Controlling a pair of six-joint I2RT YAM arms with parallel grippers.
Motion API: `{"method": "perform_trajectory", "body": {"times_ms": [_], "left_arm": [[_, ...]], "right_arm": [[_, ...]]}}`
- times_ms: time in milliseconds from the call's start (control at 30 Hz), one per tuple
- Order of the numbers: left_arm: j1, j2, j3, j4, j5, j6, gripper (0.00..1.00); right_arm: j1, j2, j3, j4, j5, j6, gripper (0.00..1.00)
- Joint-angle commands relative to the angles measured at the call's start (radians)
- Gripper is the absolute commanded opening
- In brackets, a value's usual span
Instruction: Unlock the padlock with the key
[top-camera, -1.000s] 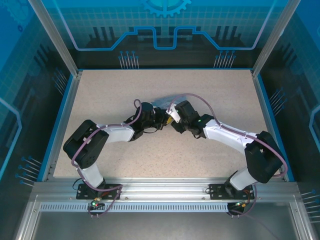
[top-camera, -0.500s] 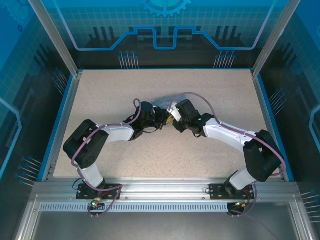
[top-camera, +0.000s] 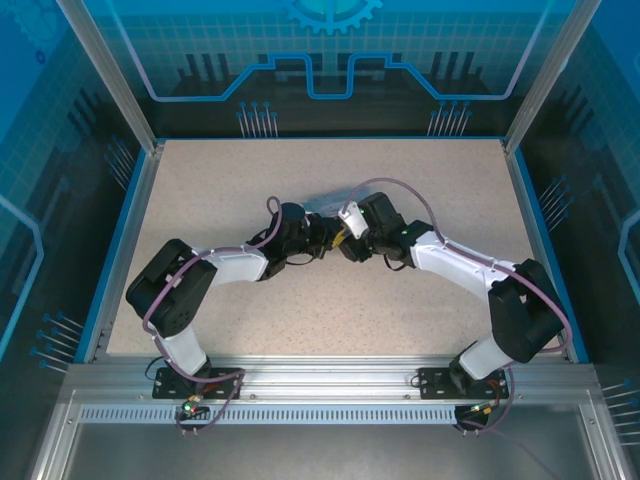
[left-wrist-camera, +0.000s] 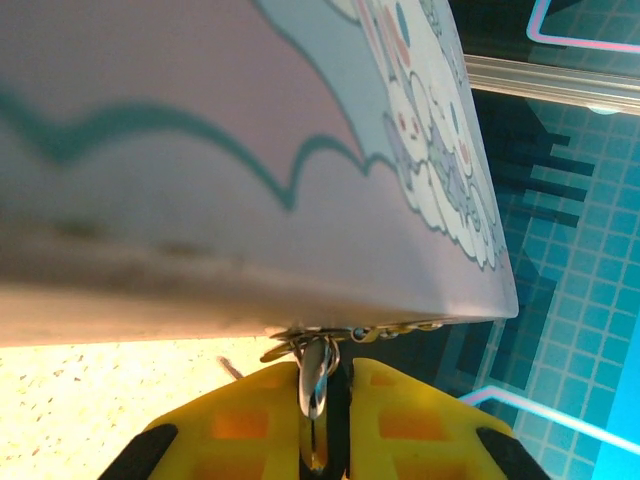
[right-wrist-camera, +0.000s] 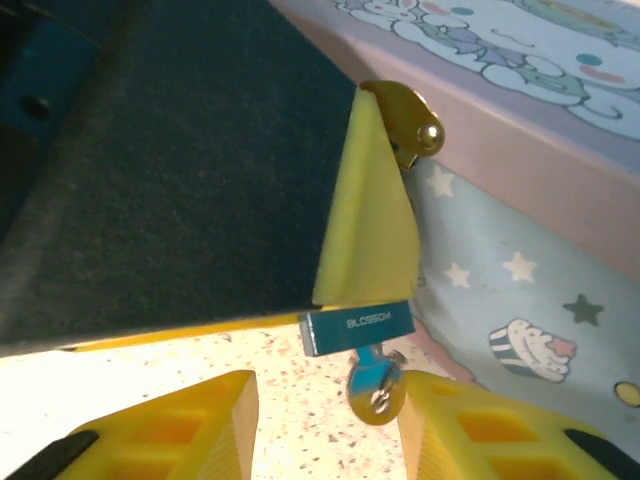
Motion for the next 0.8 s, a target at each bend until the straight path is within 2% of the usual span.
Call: {"method": "perform_trajectory", "body": {"times_ms": [0,267,500,633,667,767], "left_arm": [[0.004,-0.009,0.021,0.027,0.025,0.018,0.0],[0.004,0.0,0.02,-0.055,0.021,0.114,0.0],[-0.007,0.045,0.029,-0.157,0.02,0.226,0.01],[-0.025,0.079,0.042,-0.203,0.029,0.279,0.19],[-0.029,0.086,0.045,-0.211,0.032,0.293,0.26],[-0.031,0.078,0.048,-0.252,0.037,0.326,0.59]], "right_arm": [[-0.071,-0.085,-0.017,-0.025,-0.128,0.073,0.44],[-0.22,-0.247,-0.169,0.074,-0.23,0.333,0.62],[-0.24,-0.284,-0.235,0.126,-0.243,0.481,0.63],[-0.24,-0.276,-0.272,0.176,-0.257,0.541,0.63],[-0.241,-0.269,-0.279,0.19,-0.264,0.559,0.64],[-0.24,-0.249,-0.297,0.23,-0.292,0.599,0.67]]}}
